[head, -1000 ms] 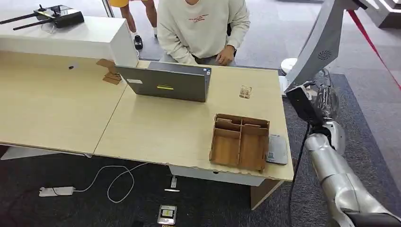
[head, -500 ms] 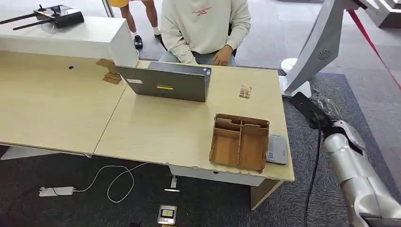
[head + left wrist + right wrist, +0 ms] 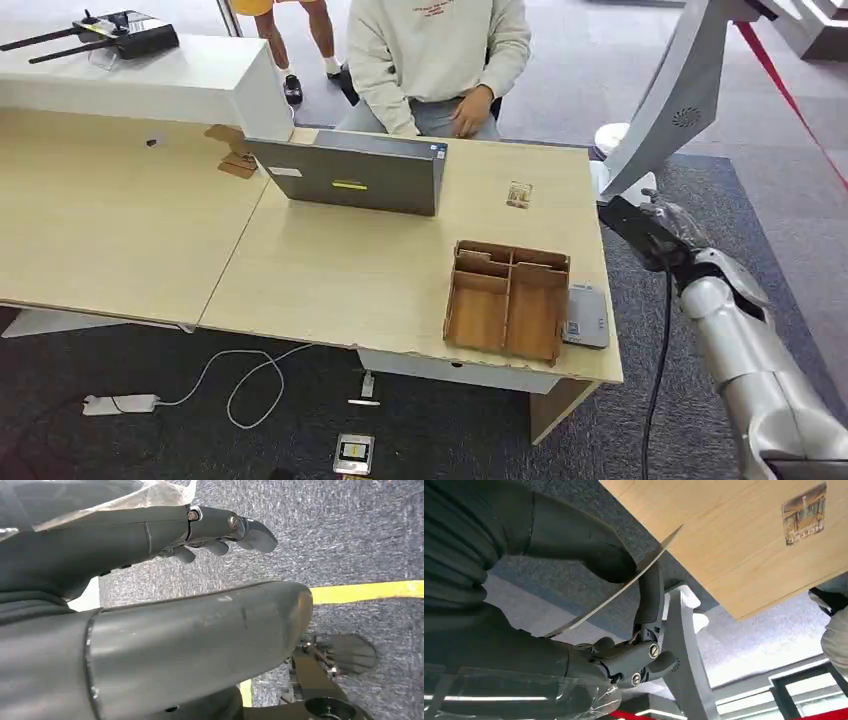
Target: Pass the card to the sensor for recognition and then transmit it.
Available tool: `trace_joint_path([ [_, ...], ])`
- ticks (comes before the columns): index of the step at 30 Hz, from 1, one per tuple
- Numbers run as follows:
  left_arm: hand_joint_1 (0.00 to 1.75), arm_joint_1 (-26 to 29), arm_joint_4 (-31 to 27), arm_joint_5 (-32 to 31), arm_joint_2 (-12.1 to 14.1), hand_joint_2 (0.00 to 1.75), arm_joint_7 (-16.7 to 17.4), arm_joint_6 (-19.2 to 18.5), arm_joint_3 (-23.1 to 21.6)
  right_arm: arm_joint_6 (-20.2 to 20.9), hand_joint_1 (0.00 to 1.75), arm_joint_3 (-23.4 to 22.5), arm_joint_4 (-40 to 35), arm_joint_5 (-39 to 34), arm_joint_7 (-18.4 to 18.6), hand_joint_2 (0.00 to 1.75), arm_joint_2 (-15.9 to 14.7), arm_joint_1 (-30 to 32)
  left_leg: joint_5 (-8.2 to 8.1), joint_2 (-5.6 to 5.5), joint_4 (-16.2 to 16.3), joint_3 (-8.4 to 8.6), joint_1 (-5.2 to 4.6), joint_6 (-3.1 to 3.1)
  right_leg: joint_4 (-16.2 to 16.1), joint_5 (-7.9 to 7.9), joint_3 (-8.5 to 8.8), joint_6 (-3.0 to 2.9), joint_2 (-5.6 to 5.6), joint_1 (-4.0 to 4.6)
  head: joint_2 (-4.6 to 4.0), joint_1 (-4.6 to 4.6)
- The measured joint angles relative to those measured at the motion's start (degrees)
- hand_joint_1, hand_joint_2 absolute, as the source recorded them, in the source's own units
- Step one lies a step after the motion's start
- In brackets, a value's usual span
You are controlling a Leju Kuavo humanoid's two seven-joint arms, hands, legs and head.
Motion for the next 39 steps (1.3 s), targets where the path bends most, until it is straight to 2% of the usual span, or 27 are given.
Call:
trace_joint_path([
  [21, 0.0, 0.0, 0.0, 2.6, 0.0, 0.0, 1.7, 0.2, 0.0, 4.1, 1.75, 5.9, 5.2, 1.4, -0.5, 1.75, -0.7, -0.3, 0.0, 0.0, 0.0, -0.01, 0.0, 0.0, 0.0, 0.0, 0.0, 0.01, 0.0, 0.0, 0.0, 0.0],
  [39, 0.0, 0.2, 0.0, 4.2, 0.1, 0.0, 0.9, 0.0, 0.9, 10.6, 1.75, 9.3, 7.2, 0.2, -0.5, 1.75, -1.0, -1.2, 0.0, 0.0, 0.0, -0.01, 0.0, 0.0, 0.0, 0.0, 0.0, 0.01, 0.0, 0.0, 0.0, 0.0],
])
